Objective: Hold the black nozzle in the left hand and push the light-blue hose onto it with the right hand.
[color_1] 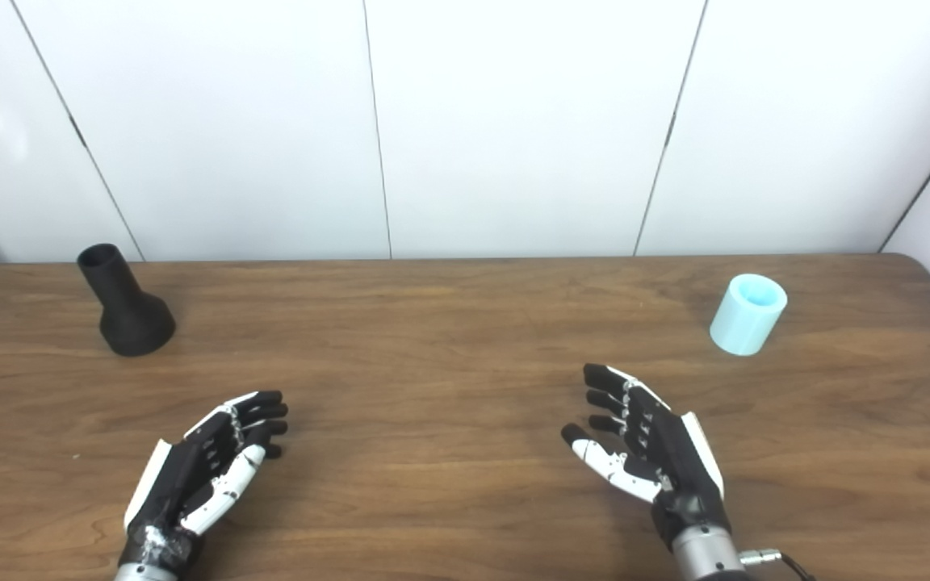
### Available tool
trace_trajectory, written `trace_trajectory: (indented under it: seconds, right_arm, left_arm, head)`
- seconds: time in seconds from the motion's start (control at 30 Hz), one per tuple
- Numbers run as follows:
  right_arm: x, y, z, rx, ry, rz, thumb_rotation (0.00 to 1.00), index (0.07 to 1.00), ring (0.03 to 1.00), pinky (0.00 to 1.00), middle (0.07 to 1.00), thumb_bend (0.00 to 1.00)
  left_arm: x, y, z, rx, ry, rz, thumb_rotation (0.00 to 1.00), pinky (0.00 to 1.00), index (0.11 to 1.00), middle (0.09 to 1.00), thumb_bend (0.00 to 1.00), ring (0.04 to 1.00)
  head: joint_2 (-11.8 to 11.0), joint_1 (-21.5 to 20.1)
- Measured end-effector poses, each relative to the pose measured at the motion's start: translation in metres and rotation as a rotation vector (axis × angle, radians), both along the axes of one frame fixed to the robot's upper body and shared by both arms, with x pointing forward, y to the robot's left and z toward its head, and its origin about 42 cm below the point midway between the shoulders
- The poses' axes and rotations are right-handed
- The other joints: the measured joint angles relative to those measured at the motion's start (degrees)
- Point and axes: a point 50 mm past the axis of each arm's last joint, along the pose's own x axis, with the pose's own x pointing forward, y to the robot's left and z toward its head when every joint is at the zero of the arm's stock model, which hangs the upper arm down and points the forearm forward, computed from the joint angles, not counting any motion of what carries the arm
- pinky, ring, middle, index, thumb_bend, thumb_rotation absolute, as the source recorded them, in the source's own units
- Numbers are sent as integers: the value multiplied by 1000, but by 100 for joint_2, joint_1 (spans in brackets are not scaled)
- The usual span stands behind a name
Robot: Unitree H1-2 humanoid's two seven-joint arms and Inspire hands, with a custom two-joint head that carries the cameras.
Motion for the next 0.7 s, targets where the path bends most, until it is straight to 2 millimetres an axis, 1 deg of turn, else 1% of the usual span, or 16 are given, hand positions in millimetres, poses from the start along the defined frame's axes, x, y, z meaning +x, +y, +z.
trace_trajectory:
  seconds: [0.17,0.37,0.57,0.6,0.63,0.67,0.7]
  right_arm:
    - [0,0,0,3,0,1,16,782,818,735,824,225]
    - [0,0,0,2,0,1,18,786,831,760,830,222]
    - [0,0,0,4,0,1,7,784,830,762,828,221]
    - [0,0,0,7,0,1,2,787,833,768,830,221]
    - [0,-1,0,11,0,2,1,786,835,769,832,221]
    - [0,-1,0,16,0,3,0,791,843,775,837,216]
    - [0,-2,0,19,-1,5,0,794,846,776,841,211]
  left_arm:
    - [0,0,0,2,0,0,369,648,751,758,236,726]
    - [0,0,0,2,0,0,360,651,749,758,237,728]
    - [0,0,0,2,0,-1,348,657,753,760,232,731]
    - [0,0,0,2,0,-1,347,655,752,758,233,728]
    - [0,-1,0,3,0,-2,353,651,751,755,234,724]
    - [0,-2,0,5,-1,-3,359,652,753,756,233,724]
    - [0,-3,-1,8,-2,-4,364,654,753,756,233,724]
  head:
    - [-9,0]
    - [-18,0]
    - [-17,96]
    - [-26,184]
    - [-18,463]
    - [-18,544]
    - [-26,745]
